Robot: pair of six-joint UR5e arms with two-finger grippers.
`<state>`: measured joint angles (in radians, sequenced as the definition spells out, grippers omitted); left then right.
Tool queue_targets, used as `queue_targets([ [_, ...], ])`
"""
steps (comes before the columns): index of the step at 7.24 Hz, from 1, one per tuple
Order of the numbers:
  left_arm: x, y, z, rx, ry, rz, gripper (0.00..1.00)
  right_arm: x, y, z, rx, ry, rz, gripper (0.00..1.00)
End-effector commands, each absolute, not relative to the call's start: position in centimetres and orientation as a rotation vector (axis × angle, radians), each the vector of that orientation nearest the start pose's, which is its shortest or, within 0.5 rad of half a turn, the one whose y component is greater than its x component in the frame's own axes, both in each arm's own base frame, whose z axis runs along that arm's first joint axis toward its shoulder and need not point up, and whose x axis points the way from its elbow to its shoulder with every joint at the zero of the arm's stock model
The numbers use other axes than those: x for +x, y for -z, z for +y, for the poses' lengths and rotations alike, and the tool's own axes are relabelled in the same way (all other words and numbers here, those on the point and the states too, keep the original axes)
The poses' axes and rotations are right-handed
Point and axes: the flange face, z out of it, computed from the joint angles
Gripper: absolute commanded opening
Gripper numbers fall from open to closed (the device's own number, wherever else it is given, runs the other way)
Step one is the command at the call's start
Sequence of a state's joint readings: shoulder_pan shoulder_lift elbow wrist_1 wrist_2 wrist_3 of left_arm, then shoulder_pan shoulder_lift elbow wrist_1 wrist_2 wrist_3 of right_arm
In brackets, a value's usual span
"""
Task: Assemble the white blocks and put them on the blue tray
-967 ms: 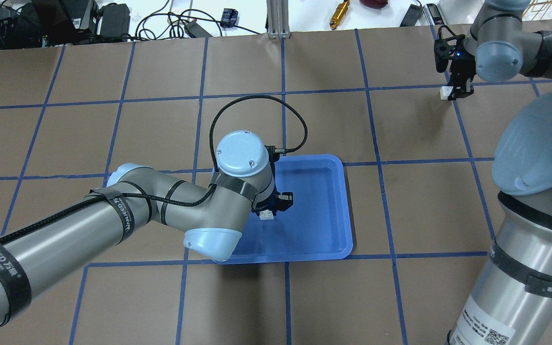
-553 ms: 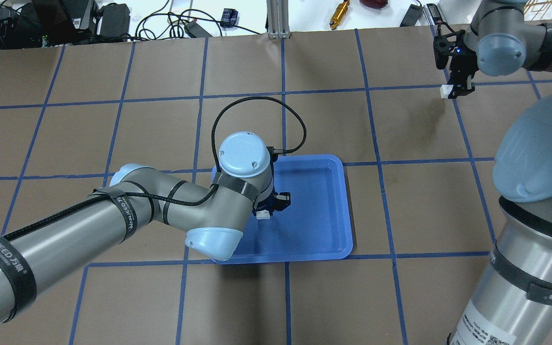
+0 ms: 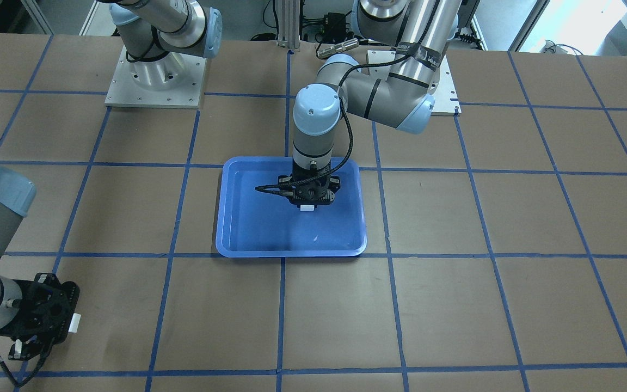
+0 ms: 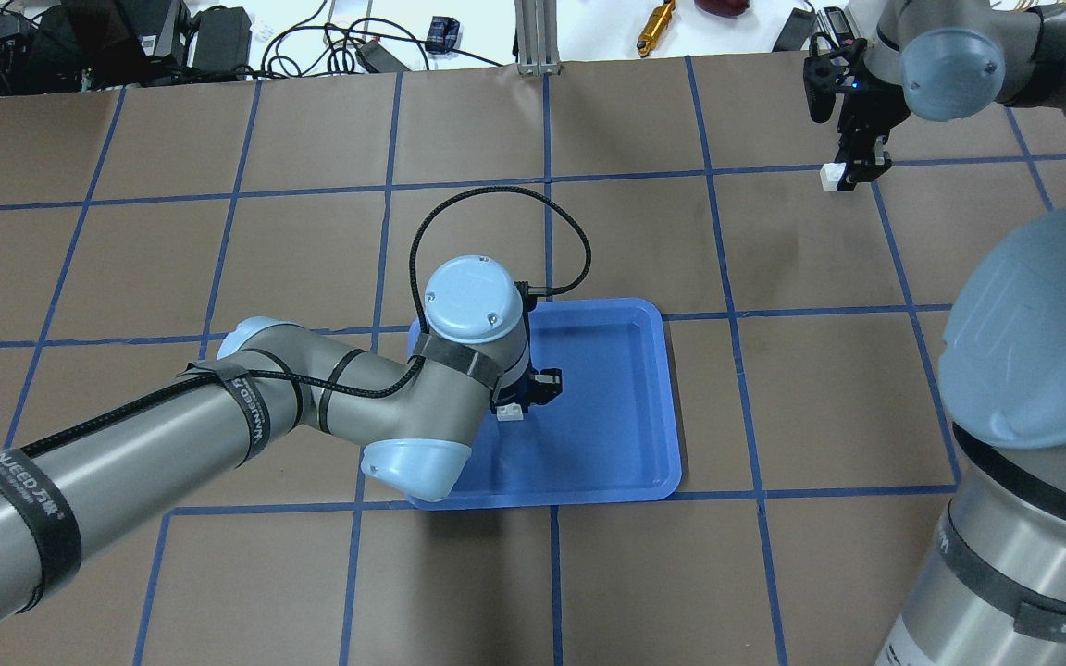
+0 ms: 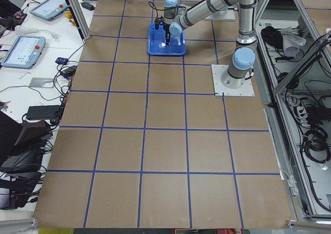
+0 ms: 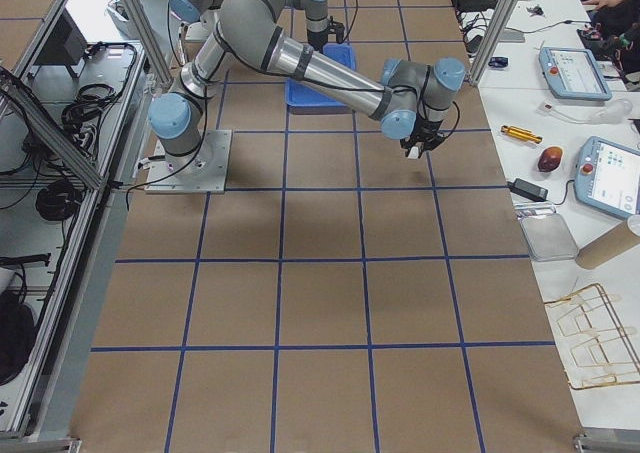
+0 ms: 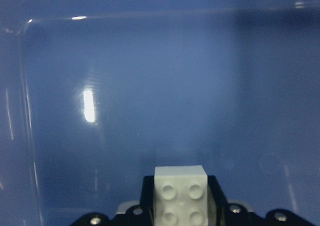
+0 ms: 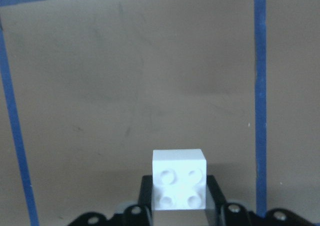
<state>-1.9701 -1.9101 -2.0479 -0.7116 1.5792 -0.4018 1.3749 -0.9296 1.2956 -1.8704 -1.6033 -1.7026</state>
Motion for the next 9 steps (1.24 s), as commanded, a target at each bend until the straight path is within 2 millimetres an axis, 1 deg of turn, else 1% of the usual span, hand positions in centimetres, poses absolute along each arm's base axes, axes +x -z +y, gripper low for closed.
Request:
queue_targets([
  [1, -32.2, -17.9, -42.2, -0.005, 0.060, 3.149, 0.20, 2.3, -27.1, -70.9, -2.076, -0.113, 2.208, 0.00],
  [2, -32.3, -17.9, -42.2, -0.007, 0.058, 3.152, 0.99, 2.4, -27.1, -70.6, -2.016, -0.127, 2.233, 0.00],
  [3, -32.3, -18.2, -42.2, 0.005, 0.070, 3.154, 1.00, 2.6, -27.9, -70.3, -1.995, -0.132, 2.252, 0.00],
  [4, -32.2, -18.9, -42.3, 0.021, 0.090, 3.159, 1.00, 3.9, -29.4, -69.3, -2.013, -0.132, 2.238, 0.00],
  [5, -32.1, -19.3, -42.3, 0.067, 0.101, 3.156, 1.00, 4.7, -29.8, -68.0, -2.011, -0.147, 2.229, 0.00],
  [7, -31.6, -20.4, -42.3, 0.083, 0.128, 3.149, 1.00, 5.6, -31.0, -64.7, -1.961, -0.163, 2.272, 0.00],
  [8, -30.9, -21.3, -42.7, 0.147, 0.146, 3.158, 1.00, 6.8, -31.2, -63.5, -1.980, -0.173, 2.258, 0.00],
  [9, -29.7, -22.1, -43.3, 0.161, 0.140, 3.184, 1.00, 7.7, -31.7, -62.3, -1.992, -0.162, 2.252, 0.00],
])
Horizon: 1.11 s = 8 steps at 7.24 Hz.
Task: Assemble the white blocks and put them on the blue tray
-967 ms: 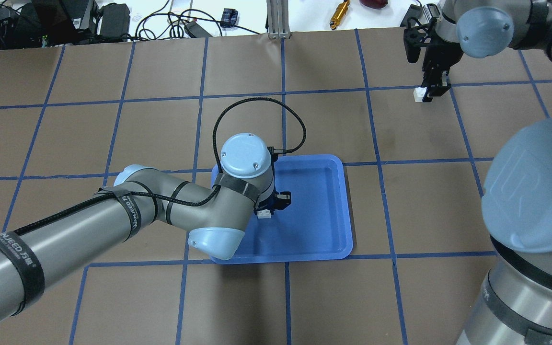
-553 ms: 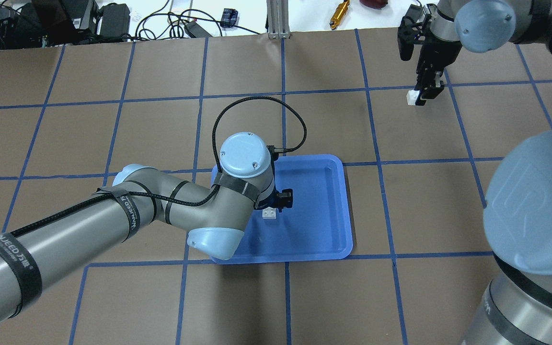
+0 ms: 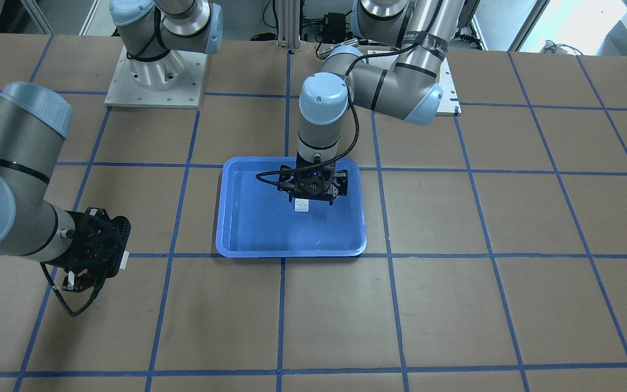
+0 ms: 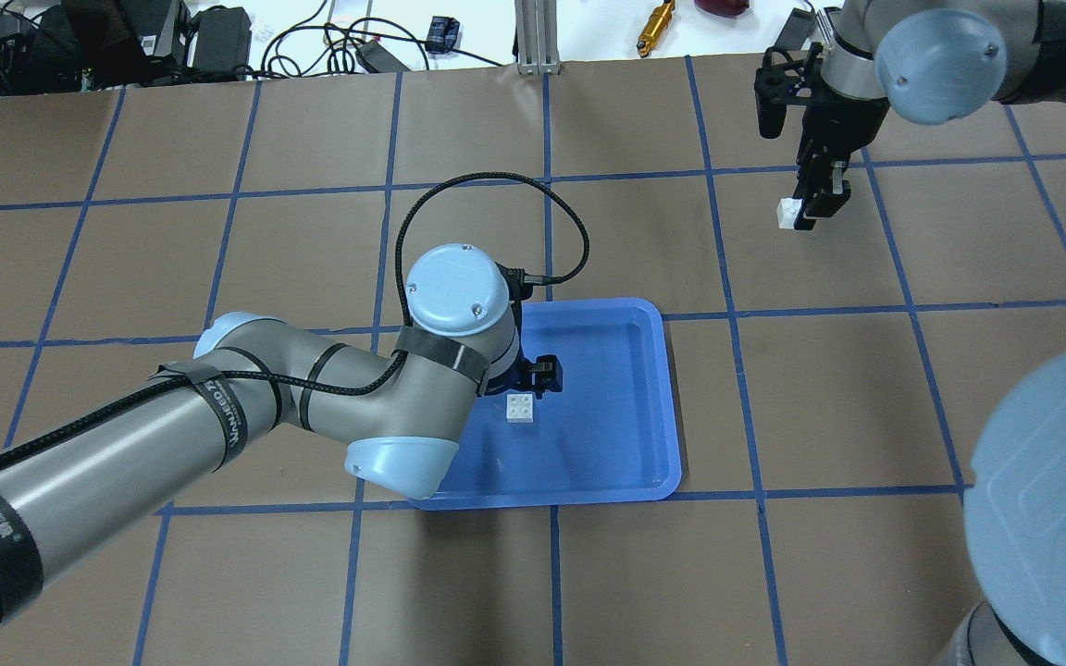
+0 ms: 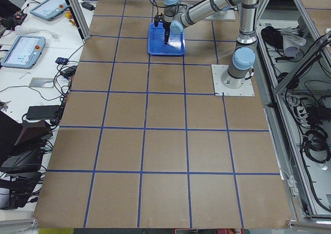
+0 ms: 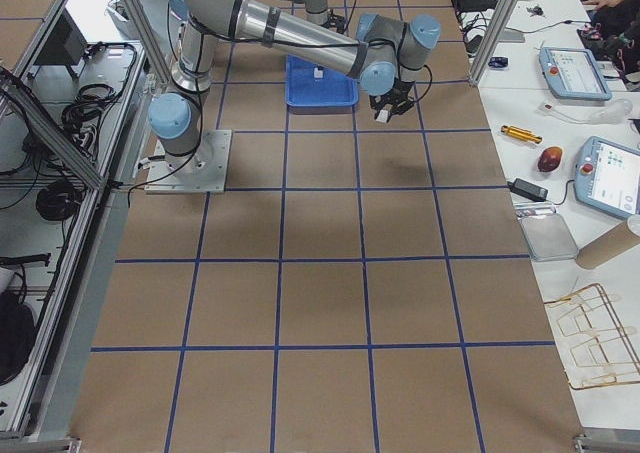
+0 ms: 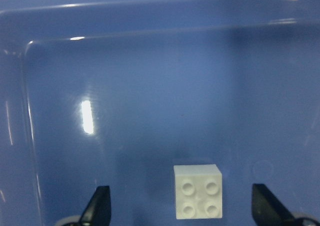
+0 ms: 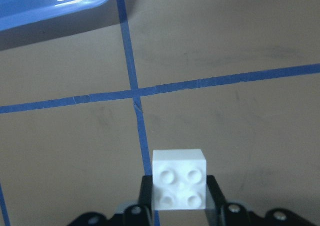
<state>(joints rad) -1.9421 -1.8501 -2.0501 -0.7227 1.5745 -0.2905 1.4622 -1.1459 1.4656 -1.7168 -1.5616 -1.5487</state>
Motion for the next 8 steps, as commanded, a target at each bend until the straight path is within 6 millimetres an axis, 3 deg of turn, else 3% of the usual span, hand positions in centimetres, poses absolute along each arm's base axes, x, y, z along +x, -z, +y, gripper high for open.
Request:
queue_targets([
  [1, -28.6, -22.6, -43.6, 0.225, 0.062, 3.255, 1.00, 8.7, -32.3, -61.3, -2.009, -0.160, 2.249, 0.00],
  [3, -25.7, -24.1, -44.2, 0.338, -0.048, 3.313, 1.00, 11.0, -33.4, -59.2, -1.989, -0.156, 2.282, 0.00],
  [4, -24.1, -25.0, -44.8, 0.288, -0.105, 3.374, 1.00, 12.6, -33.9, -57.8, -2.006, -0.155, 2.274, 0.00],
  [7, -22.5, -24.9, -45.3, 0.294, -0.153, 3.458, 1.00, 16.1, -32.7, -55.1, -2.018, -0.135, 2.290, 0.00],
  [8, -21.6, -24.9, -45.8, 0.259, -0.150, 3.472, 1.00, 18.5, -31.8, -53.9, -2.041, -0.128, 2.291, 0.00],
])
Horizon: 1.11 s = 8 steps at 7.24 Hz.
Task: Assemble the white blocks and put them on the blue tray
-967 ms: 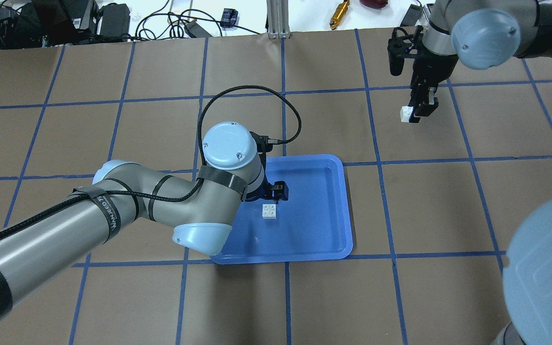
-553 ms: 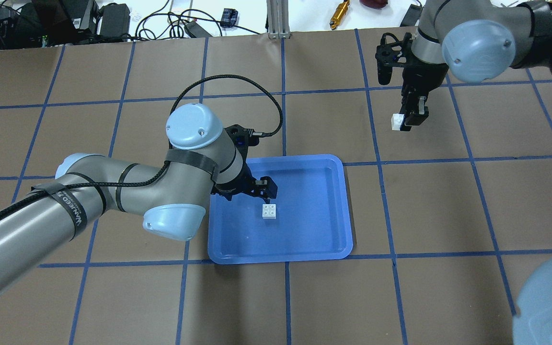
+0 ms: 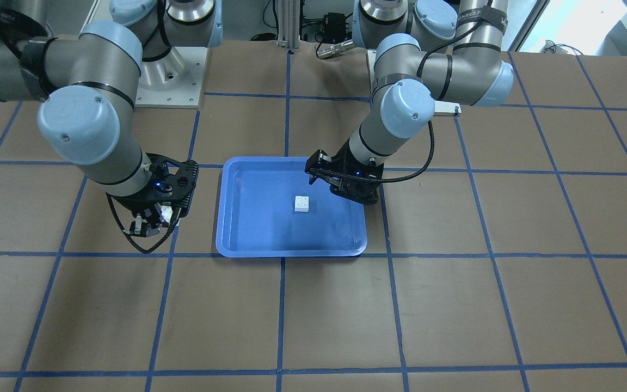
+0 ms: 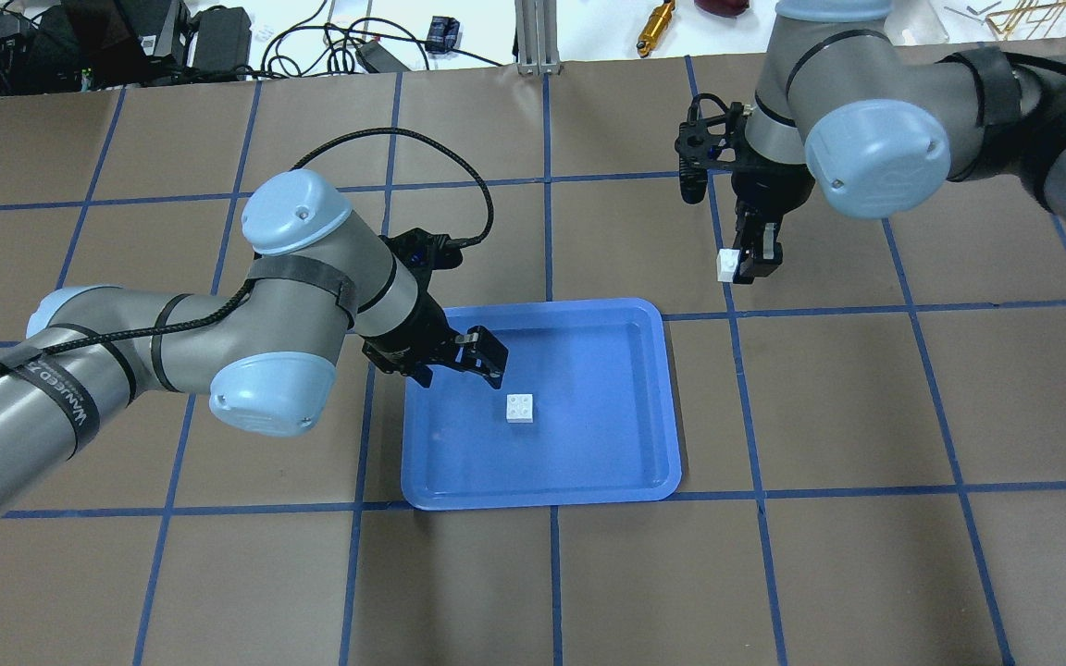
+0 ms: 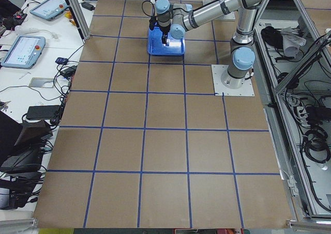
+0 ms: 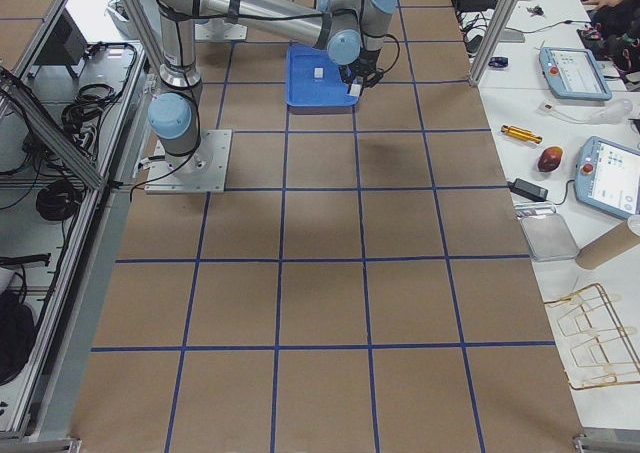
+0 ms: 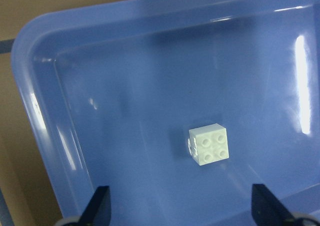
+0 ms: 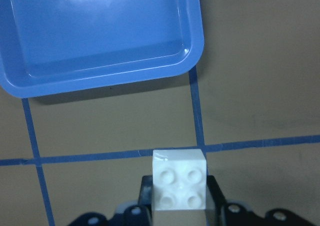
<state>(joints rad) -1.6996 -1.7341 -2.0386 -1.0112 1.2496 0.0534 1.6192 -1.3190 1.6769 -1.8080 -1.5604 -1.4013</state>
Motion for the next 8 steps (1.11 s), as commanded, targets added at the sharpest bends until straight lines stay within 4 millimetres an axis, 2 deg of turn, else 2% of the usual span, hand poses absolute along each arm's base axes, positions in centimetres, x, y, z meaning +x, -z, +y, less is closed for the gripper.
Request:
queue_targets([
  [1, -21.1, -25.0, -46.1, 0.242, -0.142, 3.477, 1.00, 20.6, -30.5, -52.6, -2.030, -0.120, 2.311, 0.00],
  [3, -19.7, -24.9, -46.7, 0.190, -0.139, 3.483, 1.00, 23.3, -29.5, -51.1, -2.026, -0.107, 2.331, 0.00],
  [6, -18.7, -25.0, -47.1, 0.155, -0.133, 3.487, 1.00, 27.0, -28.5, -49.3, -2.035, -0.117, 2.328, 0.00],
  [8, -18.5, -25.0, -47.2, 0.226, -0.118, 3.498, 1.00, 29.3, -27.3, -48.6, -2.058, -0.108, 2.318, 0.00],
])
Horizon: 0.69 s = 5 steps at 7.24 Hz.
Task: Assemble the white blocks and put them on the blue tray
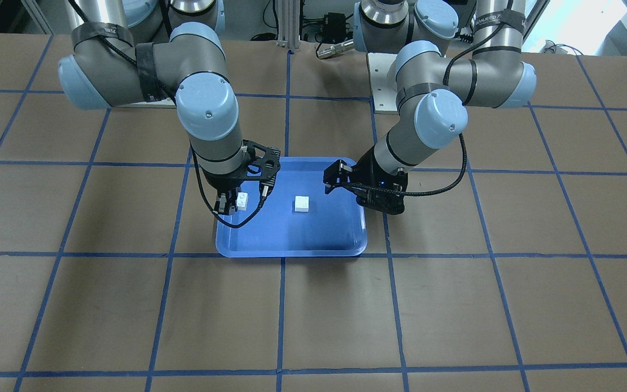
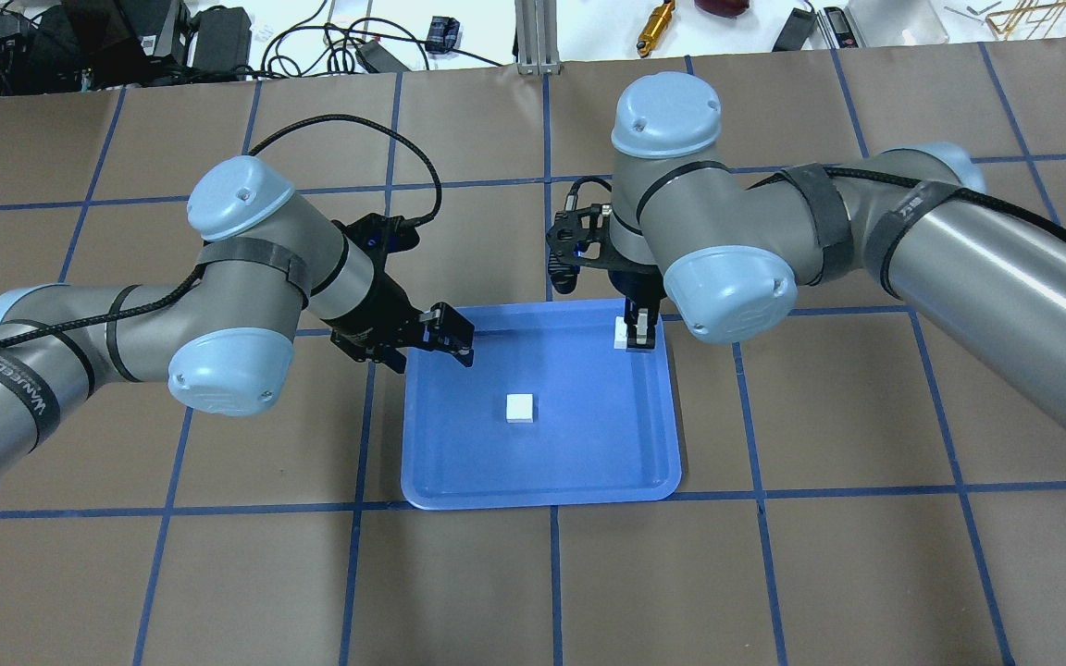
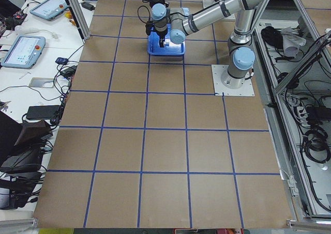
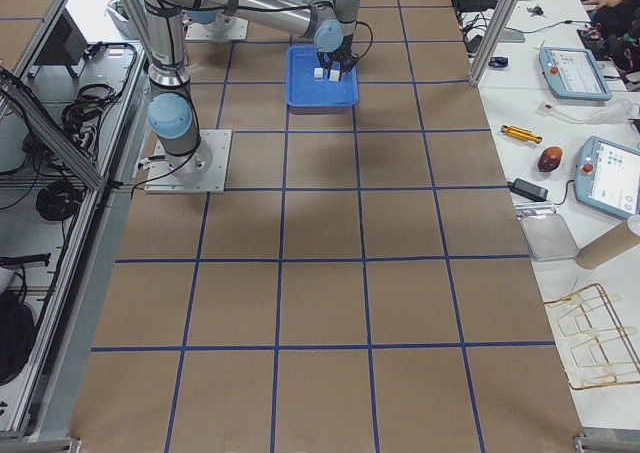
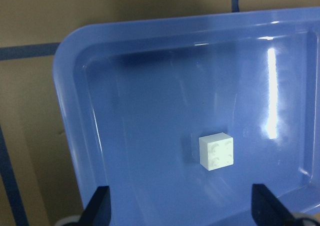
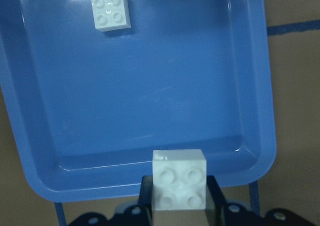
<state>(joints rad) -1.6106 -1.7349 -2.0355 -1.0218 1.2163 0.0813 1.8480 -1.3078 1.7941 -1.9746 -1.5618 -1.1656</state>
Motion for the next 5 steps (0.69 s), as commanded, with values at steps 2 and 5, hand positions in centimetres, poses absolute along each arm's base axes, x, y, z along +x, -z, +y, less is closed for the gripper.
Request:
queue_targets([
  [2, -18.2, -24.8, -47.1, 0.207, -0.143, 3.513, 1.00, 31.4, -25.7, -48.2, -2.092, -0.102, 2.295, 0.00],
  [5, -18.2, -24.8, -47.0, 0.193, -0.179, 3.538, 1.00, 33.0, -23.6, -47.8, -2.087, -0.131, 2.289, 0.00],
])
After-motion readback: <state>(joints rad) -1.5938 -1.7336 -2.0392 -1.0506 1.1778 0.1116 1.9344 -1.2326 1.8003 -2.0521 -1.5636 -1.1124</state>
